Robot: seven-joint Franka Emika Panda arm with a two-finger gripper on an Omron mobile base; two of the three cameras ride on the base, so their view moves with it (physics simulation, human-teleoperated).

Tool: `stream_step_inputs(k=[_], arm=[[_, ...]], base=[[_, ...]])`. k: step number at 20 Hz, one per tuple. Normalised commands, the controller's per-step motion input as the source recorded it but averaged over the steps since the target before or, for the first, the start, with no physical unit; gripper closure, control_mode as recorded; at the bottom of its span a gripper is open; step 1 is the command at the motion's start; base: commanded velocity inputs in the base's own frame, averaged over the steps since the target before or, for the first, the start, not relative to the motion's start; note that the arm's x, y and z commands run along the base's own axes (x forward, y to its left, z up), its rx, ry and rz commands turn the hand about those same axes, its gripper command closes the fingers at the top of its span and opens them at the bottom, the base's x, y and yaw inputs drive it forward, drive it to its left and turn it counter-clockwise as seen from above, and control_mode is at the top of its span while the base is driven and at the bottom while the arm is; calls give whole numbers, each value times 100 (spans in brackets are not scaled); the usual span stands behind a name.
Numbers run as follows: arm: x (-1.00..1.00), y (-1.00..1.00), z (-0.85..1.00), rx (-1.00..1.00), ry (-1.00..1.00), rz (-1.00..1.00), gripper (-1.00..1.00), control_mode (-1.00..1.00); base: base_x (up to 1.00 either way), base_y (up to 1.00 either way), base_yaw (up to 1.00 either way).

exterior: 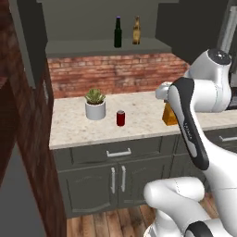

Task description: Sort all alcoholic drinks to one cabinet, and non-alcoholic drinks to the other.

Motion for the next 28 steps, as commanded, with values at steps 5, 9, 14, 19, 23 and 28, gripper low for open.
stream_step_inputs(k=[5, 9, 14, 19, 23, 28], arm=[[0, 0, 0, 0, 0, 0, 100, 100], [0, 0, 0, 0, 0, 0, 100, 100], [0, 0, 0, 0, 0, 0, 100, 100], [0, 0, 0, 0, 0, 0, 100, 100], [0, 0, 0, 0, 0, 0, 100, 100], [0, 0, 0, 0, 0, 0, 100, 100]], base=[[-35, -89, -4], [-34, -100, 0], [-6, -100, 0], [17, -89, -1], [44, -54, -2], [86, -10, -5]])
